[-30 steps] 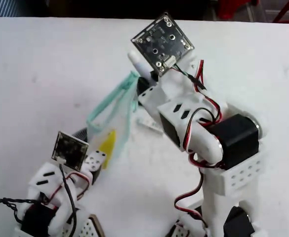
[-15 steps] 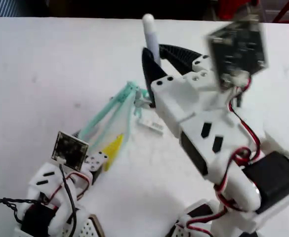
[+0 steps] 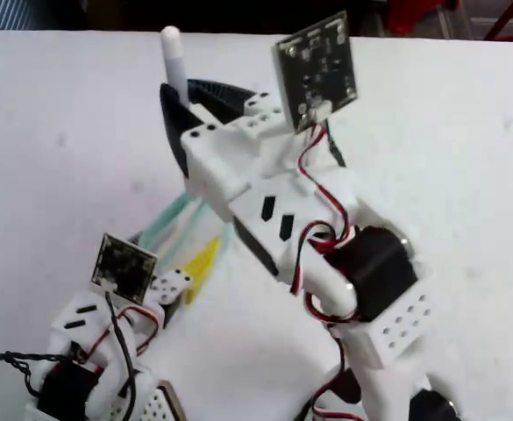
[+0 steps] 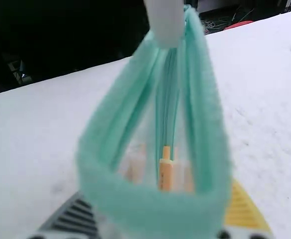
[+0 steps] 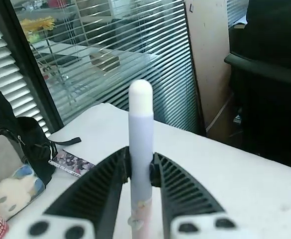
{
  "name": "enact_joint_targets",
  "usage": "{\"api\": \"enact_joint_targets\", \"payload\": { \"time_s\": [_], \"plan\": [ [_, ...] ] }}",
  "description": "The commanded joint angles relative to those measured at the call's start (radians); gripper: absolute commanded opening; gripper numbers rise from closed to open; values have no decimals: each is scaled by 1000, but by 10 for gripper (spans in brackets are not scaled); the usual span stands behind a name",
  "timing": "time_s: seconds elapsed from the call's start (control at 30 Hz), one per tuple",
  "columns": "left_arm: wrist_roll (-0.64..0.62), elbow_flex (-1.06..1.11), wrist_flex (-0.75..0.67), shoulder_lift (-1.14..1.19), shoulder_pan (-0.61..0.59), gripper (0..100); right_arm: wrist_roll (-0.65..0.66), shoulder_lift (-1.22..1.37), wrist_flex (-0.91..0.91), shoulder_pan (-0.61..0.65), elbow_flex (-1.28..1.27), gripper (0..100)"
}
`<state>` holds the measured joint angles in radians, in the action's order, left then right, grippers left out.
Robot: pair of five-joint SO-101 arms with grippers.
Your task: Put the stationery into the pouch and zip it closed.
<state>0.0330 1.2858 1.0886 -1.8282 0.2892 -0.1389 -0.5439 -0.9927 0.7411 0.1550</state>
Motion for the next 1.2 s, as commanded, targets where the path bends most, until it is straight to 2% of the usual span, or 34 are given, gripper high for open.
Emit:
{"api": "enact_joint_targets", "payload": {
  "time_s": [0.0,0.27,0.53,0.9,0.97,1.1,1.17],
  "plan": [
    [2,-11,3,-2,-8,238,-9,-93,113,28,-137,17],
    [-2,-9,2,-2,-8,238,-5,-257,53,70,-276,17],
    [-2,-9,2,-2,-8,236,60,-257,-74,71,-284,17],
    [-2,-9,2,-2,-24,234,68,-259,-162,67,-305,20],
    [-2,-9,-5,-2,-41,234,68,-259,-180,65,-302,62],
    [-3,-8,-11,-2,-45,234,68,-259,-196,68,-301,247],
    [-3,-8,-11,-2,-45,234,68,-259,-197,68,-301,291]
  ]
}}
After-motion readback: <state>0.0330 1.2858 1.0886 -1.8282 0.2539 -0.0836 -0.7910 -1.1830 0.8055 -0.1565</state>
